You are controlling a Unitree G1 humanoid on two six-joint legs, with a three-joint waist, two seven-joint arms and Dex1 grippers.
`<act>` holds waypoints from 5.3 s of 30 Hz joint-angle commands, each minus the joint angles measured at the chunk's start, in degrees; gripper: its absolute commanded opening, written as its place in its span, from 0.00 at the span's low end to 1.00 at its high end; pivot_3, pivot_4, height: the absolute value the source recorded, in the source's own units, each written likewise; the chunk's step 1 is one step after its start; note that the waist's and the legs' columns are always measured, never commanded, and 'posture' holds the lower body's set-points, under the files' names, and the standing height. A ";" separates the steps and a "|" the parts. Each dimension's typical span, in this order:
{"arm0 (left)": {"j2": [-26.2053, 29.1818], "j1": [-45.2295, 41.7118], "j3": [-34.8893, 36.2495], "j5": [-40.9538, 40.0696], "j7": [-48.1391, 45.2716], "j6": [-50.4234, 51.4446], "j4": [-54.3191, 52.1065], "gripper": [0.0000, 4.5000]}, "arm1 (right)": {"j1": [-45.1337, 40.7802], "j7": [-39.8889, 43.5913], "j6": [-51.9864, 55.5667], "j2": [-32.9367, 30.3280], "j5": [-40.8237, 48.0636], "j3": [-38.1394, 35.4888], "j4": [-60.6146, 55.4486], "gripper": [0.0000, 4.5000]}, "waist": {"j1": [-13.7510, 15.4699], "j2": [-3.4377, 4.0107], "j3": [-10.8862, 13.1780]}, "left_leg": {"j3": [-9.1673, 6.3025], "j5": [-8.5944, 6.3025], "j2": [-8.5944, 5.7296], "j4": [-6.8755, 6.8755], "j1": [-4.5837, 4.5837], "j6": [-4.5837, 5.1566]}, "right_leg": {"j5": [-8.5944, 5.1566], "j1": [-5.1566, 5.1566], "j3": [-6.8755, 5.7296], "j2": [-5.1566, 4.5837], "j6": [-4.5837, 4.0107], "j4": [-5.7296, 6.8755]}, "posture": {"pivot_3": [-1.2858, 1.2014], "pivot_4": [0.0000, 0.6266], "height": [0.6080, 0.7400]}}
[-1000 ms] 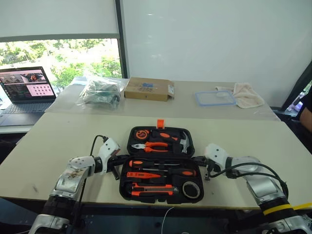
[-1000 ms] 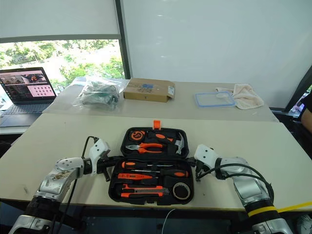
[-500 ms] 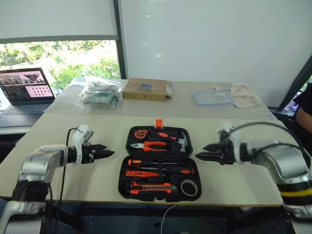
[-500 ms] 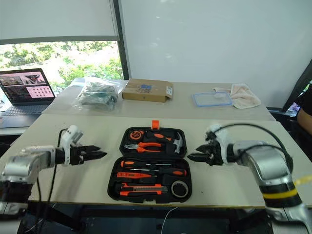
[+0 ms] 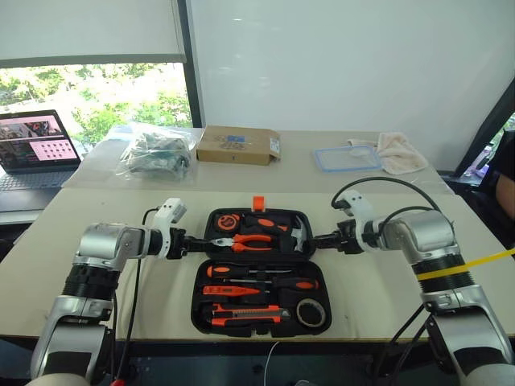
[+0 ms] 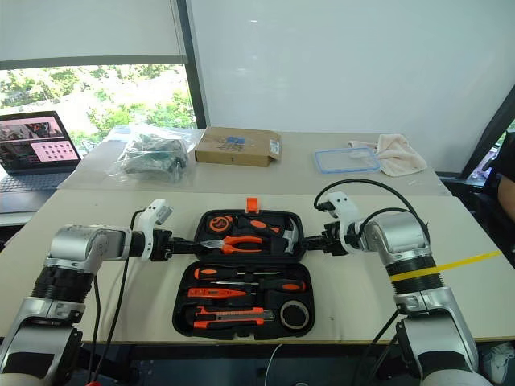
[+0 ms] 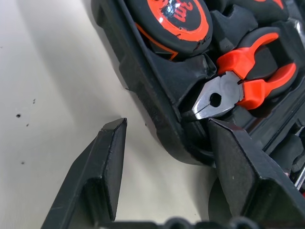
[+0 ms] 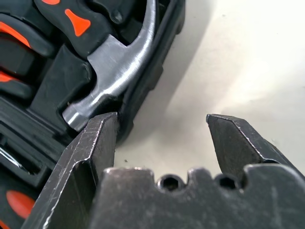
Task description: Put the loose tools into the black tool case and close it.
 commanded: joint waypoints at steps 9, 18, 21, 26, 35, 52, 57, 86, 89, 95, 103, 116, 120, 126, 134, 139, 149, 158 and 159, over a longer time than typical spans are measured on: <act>0.10 -2.18 -0.98 2.02 2.43 -1.63 2.63 0.13 | -4.17 -0.90 -2.61 2.32 -3.28 3.13 7.85 0.22 | 0.00 0.01 -0.01 | -0.01 0.07 0.02 0.07 0.18 -0.11 | 0.01 0.13 0.05 0.00 -0.02 0.21 | 0.52 0.24 1.00; -3.54 0.69 4.95 0.68 7.86 -6.94 0.92 0.00 | -1.47 0.54 -14.48 2.25 -2.52 -0.41 2.01 0.01 | 0.17 -0.03 -0.03 | -0.07 0.18 0.04 0.12 0.42 -0.11 | 0.07 0.20 0.15 -0.11 -0.12 0.68 | 0.52 0.24 1.00; -6.42 2.97 8.97 0.72 9.06 -18.21 -0.19 0.00 | 2.25 2.52 -24.43 1.33 -3.36 -0.80 -2.87 0.01 | 0.35 -0.02 -0.03 | -0.08 0.22 0.03 0.12 0.35 -0.10 | 0.07 0.13 0.14 -0.20 -0.12 0.67 | 0.52 0.24 1.00; -7.33 12.18 9.03 6.35 5.35 -50.54 -5.37 0.00 | 15.50 1.50 -60.66 -5.37 -15.23 1.33 -8.89 0.01 | 0.51 -0.01 0.00 | -0.06 0.32 0.00 0.09 0.10 -0.17 | 0.12 -0.10 0.07 -0.18 -0.16 0.62 | 0.52 0.24 1.00; -3.36 26.48 5.19 18.60 1.77 -94.79 -0.55 0.00 | 30.37 -9.14 -94.76 -10.61 -27.36 -0.83 -2.41 0.01 | 0.47 -0.01 0.00 | 0.21 0.29 0.07 -0.08 0.15 -0.14 | 0.15 0.09 0.01 -0.16 -0.07 -0.22 | 0.52 0.24 1.00; 5.49 22.04 -0.33 17.15 -5.45 -106.63 18.33 0.77 | 33.93 -8.91 -106.20 -15.94 -29.66 -1.15 6.11 0.93 | 0.11 0.08 0.04 | 0.34 -0.14 0.26 -0.14 1.24 0.59 | 0.05 0.90 0.12 -0.22 -0.12 -0.13 | 0.52 0.24 1.00; 4.66 18.98 3.00 10.39 -6.67 -90.99 17.26 0.71 | 43.18 5.91 -91.84 -19.06 -8.79 -4.22 -7.38 0.79 | 0.62 0.08 0.05 | 0.26 -0.16 0.25 -0.13 1.20 0.62 | 0.05 0.91 0.10 -0.23 -0.11 -0.13 | 0.52 0.24 1.00; -3.83 7.88 -2.81 12.03 -18.20 -65.39 14.61 0.00 | 37.88 3.87 -59.31 -7.11 -13.22 3.80 -28.45 0.02 | 0.75 -0.43 0.14 | 0.04 -0.19 0.18 0.12 0.65 0.67 | 0.02 0.60 0.07 -0.08 -0.05 -0.17 | 0.52 0.24 1.00; -3.85 10.62 -0.18 9.90 -15.74 -61.38 9.47 0.00 | 33.77 3.62 -61.02 -5.59 -15.26 3.98 -23.56 0.02 | 0.67 -0.43 0.14 | 0.05 0.02 0.18 0.17 0.28 0.33 | 0.03 0.19 0.09 -0.10 -0.05 -0.03 | 0.52 0.24 1.00; -4.37 14.99 5.50 6.24 -8.85 -55.34 -1.32 0.00 | 31.01 4.77 -63.24 -5.31 -15.73 2.45 -17.93 0.02 | 0.86 -0.43 0.14 | 0.02 0.11 0.17 0.12 0.14 0.17 | 0.04 0.10 0.05 -0.07 -0.07 -0.08 | 0.52 0.24 1.00; -2.82 11.55 4.51 -1.16 -13.95 -46.83 -11.88 0.00 | 44.28 5.49 -45.03 -4.88 2.16 -8.54 -36.47 0.39 | 1.84 -0.42 0.14 | -0.06 0.08 0.17 0.10 0.05 0.22 | 0.10 0.22 -0.05 -0.13 0.02 -0.07 | 0.52 0.24 1.00; -8.38 3.33 -8.96 9.21 -17.15 -54.23 -0.85 0.00 | 48.68 -10.37 -36.65 8.00 -1.95 0.39 -43.25 0.78 | 1.19 -0.43 0.13 | -0.08 0.03 0.09 0.13 0.28 0.32 | 0.17 0.23 0.11 0.09 -0.13 -0.07 | 0.52 0.24 1.00; -8.97 2.91 -9.25 10.30 -17.44 -55.24 1.20 0.00 | 49.15 -12.22 -36.83 10.09 -2.60 1.39 -43.03 0.78 | 1.29 -0.42 0.13 | -0.08 0.04 0.09 0.14 0.27 0.32 | 0.16 0.22 0.11 0.07 -0.14 -0.06 | 0.52 0.24 1.00; -9.12 3.13 -9.40 11.17 -17.67 -56.04 2.63 0.00 | 48.72 -13.35 -38.54 12.76 -3.61 2.46 -40.75 0.78 | 1.21 -0.41 0.12 | -0.08 0.03 0.10 0.15 0.29 0.32 | 0.16 0.24 0.11 0.08 -0.14 -0.06 | 0.52 0.24 1.00; -9.06 3.40 -9.50 11.90 -17.65 -55.66 2.00 0.00 | 47.12 -13.53 -40.44 14.18 -5.45 3.09 -36.44 0.78 | 1.05 -0.41 0.12 | -0.08 0.02 0.11 0.15 0.31 0.35 | 0.16 0.25 0.12 0.08 -0.14 -0.03 | 0.52 0.24 1.00; -8.24 4.21 -10.27 13.22 -17.69 -55.29 1.37 0.00 | 46.66 -13.15 -41.57 14.80 -5.65 3.03 -35.31 0.78 | 0.96 -0.40 0.11 | -0.08 0.02 0.10 0.15 0.32 0.35 | 0.16 0.25 0.12 0.08 -0.14 -0.02 | 0.52 0.24 1.00; -8.21 5.39 -11.10 14.02 -17.19 -54.81 0.35 0.00 | 47.52 -11.81 -42.05 14.06 -5.58 3.01 -36.02 0.28 | 0.68 -0.34 0.05 | -0.08 0.02 0.11 0.14 0.36 0.35 | 0.16 0.27 0.14 0.08 -0.15 0.00 | 0.52 0.24 1.00; -7.95 5.85 -12.66 15.66 -17.50 -54.81 0.69 0.00 | 47.98 -9.89 -44.69 12.28 -5.36 1.98 -37.52 0.28 | 0.70 -0.22 -0.06 | -0.08 -0.01 0.10 0.14 0.42 0.40 | 0.15 0.34 0.14 0.07 -0.15 -0.04 | 0.52 0.24 1.00; -7.94 5.87 -12.70 15.69 -17.52 -54.90 0.74 0.00 | 48.06 -9.80 -44.83 12.09 -5.31 1.93 -37.64 0.28 | 0.70 -0.22 -0.06 | -0.08 -0.01 0.10 0.14 0.42 0.40 | 0.15 0.34 0.14 0.07 -0.15 -0.04 | 0.52 0.24 1.00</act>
